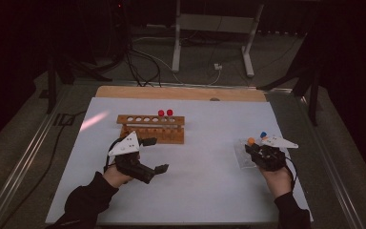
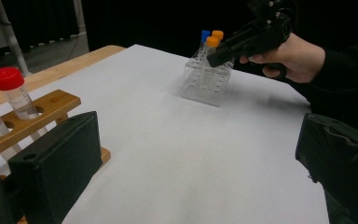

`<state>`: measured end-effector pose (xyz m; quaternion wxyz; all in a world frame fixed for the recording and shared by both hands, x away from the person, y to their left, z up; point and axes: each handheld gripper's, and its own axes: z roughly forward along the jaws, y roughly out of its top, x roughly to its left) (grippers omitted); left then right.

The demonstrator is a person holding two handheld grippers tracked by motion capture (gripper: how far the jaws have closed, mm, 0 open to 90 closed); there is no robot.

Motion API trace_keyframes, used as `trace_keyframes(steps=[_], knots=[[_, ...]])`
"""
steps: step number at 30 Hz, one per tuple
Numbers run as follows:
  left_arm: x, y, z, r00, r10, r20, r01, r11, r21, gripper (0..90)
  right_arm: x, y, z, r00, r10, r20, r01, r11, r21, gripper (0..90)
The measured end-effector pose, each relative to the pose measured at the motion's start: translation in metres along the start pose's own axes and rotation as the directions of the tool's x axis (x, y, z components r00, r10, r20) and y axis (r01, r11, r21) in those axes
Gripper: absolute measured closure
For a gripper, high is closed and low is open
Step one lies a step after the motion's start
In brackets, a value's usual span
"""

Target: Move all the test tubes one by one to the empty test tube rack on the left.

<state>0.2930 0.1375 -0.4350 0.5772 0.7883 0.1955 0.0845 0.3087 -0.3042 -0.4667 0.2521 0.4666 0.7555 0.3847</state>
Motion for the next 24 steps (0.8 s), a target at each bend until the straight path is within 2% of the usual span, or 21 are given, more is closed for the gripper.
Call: trace_keyframes(steps=[6,13,21,24], knots=[[0.000,-0.001,0.000,1.0000,-0.003,0.003,0.002,1.0000,0.003,1.2,0.001,0.004,-0.004,1.0000,-0.004,-0.002,0.004,1.000,-0.012,74.5],[0.000,0.000,0.000,0.9999,-0.010,0.006,0.010,0.9999,-0.003,1.2,0.002,0.016,-0.017,0.9997,-0.026,0.004,0.026,0.998,-0.062,74.6],[0.000,0.002,-0.001,0.9999,-0.006,0.012,0.006,1.0000,0.000,1.2,0.010,0.037,-0.047,0.9968,-0.075,0.027,0.078,0.984,-0.159,74.6],[-0.003,0.004,-0.001,0.9999,0.002,0.015,-0.002,1.0000,-0.002,1.2,0.016,0.042,-0.055,0.9957,-0.091,0.017,0.093,0.978,-0.187,74.7]])
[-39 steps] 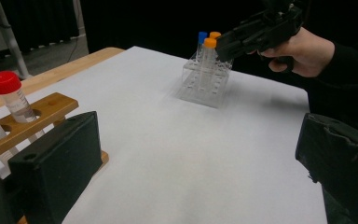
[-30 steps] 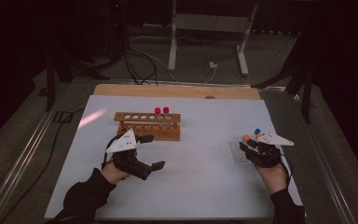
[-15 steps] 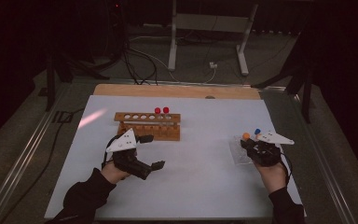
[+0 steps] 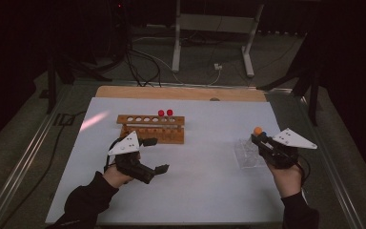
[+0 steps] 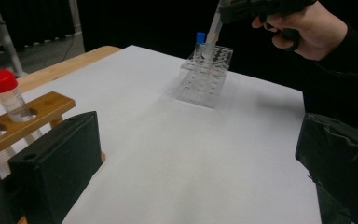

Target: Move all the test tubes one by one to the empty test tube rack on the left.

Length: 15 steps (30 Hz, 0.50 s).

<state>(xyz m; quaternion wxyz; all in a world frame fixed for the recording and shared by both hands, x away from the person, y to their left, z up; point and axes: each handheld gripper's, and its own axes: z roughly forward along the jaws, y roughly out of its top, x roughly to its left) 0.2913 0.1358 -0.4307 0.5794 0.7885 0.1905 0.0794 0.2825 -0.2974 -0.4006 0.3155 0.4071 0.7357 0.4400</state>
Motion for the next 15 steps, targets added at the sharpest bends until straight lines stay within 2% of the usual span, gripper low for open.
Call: trace_keyframes(steps=[3,8,12,15], knots=[[-0.003,0.003,0.001,1.0000,0.004,0.003,-0.004,1.0000,0.002,1.2,0.007,0.004,-0.001,0.9994,-0.013,-0.031,0.013,1.000,-0.012,74.6],[-0.009,0.006,0.004,0.9998,0.014,0.011,-0.014,0.9998,0.012,1.2,0.023,0.006,0.005,0.9939,-0.030,-0.106,0.030,1.000,-0.002,74.7],[-0.012,0.010,0.006,0.9998,-0.003,0.020,0.003,0.9998,0.017,1.3,0.038,0.004,0.013,0.9837,-0.035,-0.177,0.038,0.999,0.014,74.7],[-0.015,0.013,0.008,0.9997,-0.007,0.025,0.007,0.9997,0.024,1.3,0.052,0.002,0.021,0.9745,-0.055,-0.218,0.062,0.998,0.025,74.7]])
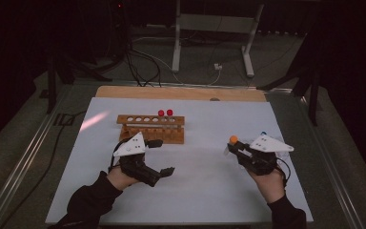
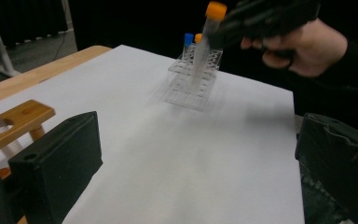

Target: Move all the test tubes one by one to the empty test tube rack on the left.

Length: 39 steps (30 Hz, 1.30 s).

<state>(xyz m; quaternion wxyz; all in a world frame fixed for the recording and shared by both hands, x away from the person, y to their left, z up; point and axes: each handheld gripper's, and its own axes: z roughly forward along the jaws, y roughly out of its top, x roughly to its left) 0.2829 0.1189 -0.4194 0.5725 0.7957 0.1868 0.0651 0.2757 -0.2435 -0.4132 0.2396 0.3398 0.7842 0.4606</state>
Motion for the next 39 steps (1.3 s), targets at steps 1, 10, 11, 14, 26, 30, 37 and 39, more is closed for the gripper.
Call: trace_keyframes(steps=[1,10,11,14,26,30,37,39], knots=[[-0.001,0.001,0.001,1.0000,0.003,0.002,-0.003,1.0000,0.000,1.3,0.003,0.000,0.002,0.9999,-0.001,-0.012,0.001,1.000,0.005,74.6],[-0.010,0.007,0.012,0.9995,0.017,0.026,-0.017,0.9997,0.018,2.0,0.040,-0.003,0.029,0.9853,-0.037,-0.167,0.046,0.997,0.054,74.6],[-0.011,0.007,0.014,0.9994,0.024,0.025,-0.024,0.9995,0.020,2.0,0.043,-0.003,0.031,0.9829,-0.037,-0.181,0.048,0.997,0.058,74.7],[-0.013,0.008,0.018,0.9989,0.034,0.031,-0.034,0.9994,0.011,4.2,0.054,-0.003,0.037,0.9737,-0.052,-0.222,0.068,0.995,0.067,74.6],[-0.018,0.008,0.035,0.9954,0.077,0.057,-0.079,0.9964,0.029,25.8,0.079,-0.001,0.047,0.9471,-0.076,-0.312,0.103,0.992,0.069,74.6],[-0.022,0.006,0.040,0.9908,0.125,0.050,-0.128,0.9907,0.047,39.1,0.082,0.000,0.047,0.9428,-0.080,-0.324,0.107,0.992,0.067,74.6],[-0.022,0.004,0.046,0.9848,0.165,0.054,-0.168,0.9832,0.070,58.3,0.084,0.001,0.047,0.9407,-0.083,-0.329,0.111,0.991,0.068,74.6],[-0.022,0.004,0.047,0.9841,0.168,0.057,-0.172,0.9823,0.074,65.0,0.083,0.000,0.048,0.9408,-0.082,-0.329,0.110,0.992,0.069,74.6]])
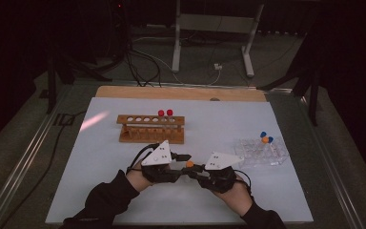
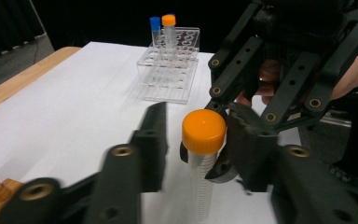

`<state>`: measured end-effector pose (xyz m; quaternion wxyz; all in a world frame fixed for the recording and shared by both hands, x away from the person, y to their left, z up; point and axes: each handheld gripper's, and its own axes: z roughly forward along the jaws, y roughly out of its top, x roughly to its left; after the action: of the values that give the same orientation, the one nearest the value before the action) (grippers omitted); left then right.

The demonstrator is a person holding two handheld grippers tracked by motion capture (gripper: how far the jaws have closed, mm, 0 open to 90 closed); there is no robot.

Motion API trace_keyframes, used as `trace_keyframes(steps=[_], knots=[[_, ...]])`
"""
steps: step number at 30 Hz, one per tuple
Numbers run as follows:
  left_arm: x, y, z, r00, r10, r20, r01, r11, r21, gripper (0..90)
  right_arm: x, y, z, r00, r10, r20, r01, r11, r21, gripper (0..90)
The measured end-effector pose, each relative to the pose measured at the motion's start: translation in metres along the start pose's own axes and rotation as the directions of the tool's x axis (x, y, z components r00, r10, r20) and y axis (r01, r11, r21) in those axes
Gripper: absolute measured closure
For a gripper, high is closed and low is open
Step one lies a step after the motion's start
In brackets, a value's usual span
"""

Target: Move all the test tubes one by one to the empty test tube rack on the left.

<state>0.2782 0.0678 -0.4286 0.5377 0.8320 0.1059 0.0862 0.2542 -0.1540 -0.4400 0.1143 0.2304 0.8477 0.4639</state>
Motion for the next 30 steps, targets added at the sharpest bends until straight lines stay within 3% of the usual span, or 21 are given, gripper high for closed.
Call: trace_keyframes(steps=[3,11,20,28,30], knots=[[0.000,0.000,0.001,0.9999,0.001,0.010,-0.001,1.0000,0.005,70.3,0.000,0.000,0.000,1.0000,0.005,0.004,-0.005,1.000,0.000,74.6],[0.001,0.003,-0.001,0.9999,-0.002,0.010,0.002,1.0000,0.003,71.6,-0.001,0.000,-0.001,0.9999,0.009,0.008,-0.009,1.000,-0.012,73.2],[0.014,0.008,-0.021,0.9988,-0.025,-0.043,0.024,0.9997,-0.003,71.7,-0.003,0.000,-0.007,0.9982,0.031,0.052,-0.027,0.998,-0.065,43.6],[0.038,0.012,-0.042,0.9896,-0.048,-0.136,0.049,0.9988,0.002,71.7,-0.005,0.002,-0.011,0.9958,0.071,0.058,-0.066,0.994,-0.089,13.7],[0.046,0.014,-0.046,0.9854,-0.050,-0.163,0.052,0.9986,0.006,71.7,-0.005,0.002,-0.013,0.9958,0.078,0.049,-0.072,0.992,-0.106,10.4]])
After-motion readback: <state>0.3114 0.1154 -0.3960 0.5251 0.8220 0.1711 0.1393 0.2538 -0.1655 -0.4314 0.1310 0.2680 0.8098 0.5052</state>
